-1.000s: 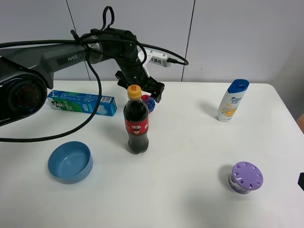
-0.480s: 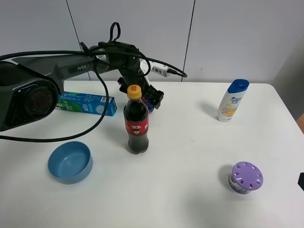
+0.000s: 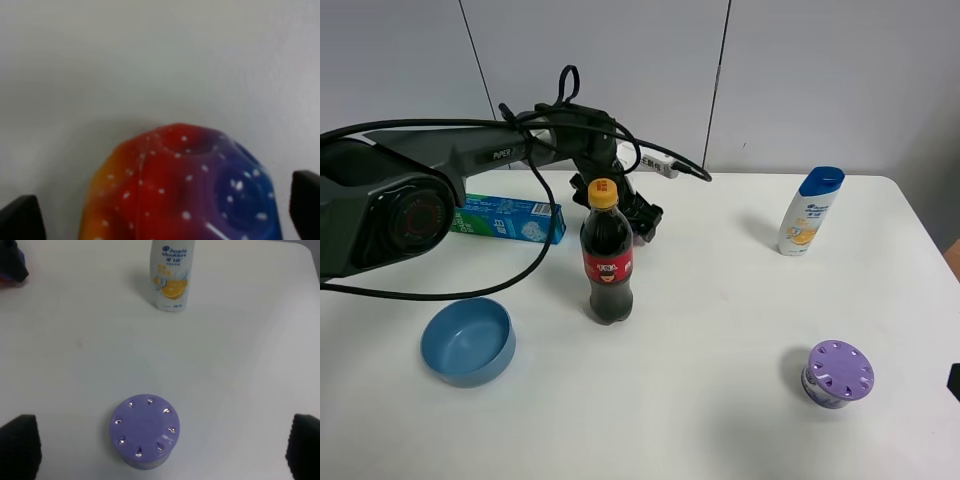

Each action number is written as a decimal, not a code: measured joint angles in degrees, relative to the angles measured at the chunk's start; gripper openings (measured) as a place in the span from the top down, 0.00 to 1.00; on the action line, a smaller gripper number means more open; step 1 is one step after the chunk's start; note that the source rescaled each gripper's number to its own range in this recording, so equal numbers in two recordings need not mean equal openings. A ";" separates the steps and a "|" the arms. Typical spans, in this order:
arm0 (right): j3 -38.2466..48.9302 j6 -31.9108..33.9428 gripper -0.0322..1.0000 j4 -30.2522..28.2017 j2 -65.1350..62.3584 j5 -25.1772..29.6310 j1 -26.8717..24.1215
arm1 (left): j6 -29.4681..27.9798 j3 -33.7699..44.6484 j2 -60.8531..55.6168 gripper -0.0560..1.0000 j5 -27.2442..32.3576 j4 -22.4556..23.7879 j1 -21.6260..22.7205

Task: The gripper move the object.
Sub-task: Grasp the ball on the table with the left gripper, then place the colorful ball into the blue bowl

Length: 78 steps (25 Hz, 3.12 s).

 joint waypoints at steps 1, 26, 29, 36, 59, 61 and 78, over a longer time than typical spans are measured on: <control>0.00 0.00 0.00 0.00 0.00 0.00 0.00 | 0.00 0.00 0.05 0.00 0.00 0.00 0.00; 0.00 0.00 0.00 0.00 0.00 0.00 0.00 | 1.49 0.00 -25.43 0.88 2.35 -0.24 -7.05; 0.00 0.00 0.00 0.00 0.00 0.00 0.00 | 1.50 0.00 -29.06 0.88 4.50 -0.16 -9.59; 0.00 0.00 0.00 0.00 0.00 0.00 0.00 | -2.00 0.00 -34.03 0.88 15.99 2.51 -12.88; 0.00 0.00 0.00 0.05 0.00 0.00 0.00 | -13.77 58.66 -79.70 0.88 2.32 13.30 2.91; 0.00 0.00 0.00 0.05 0.00 0.00 0.00 | -13.77 66.79 -82.19 0.88 -2.33 13.34 4.37; 0.00 0.00 0.00 0.05 0.00 0.00 0.00 | -7.10 86.72 -70.20 0.88 -25.14 8.23 5.77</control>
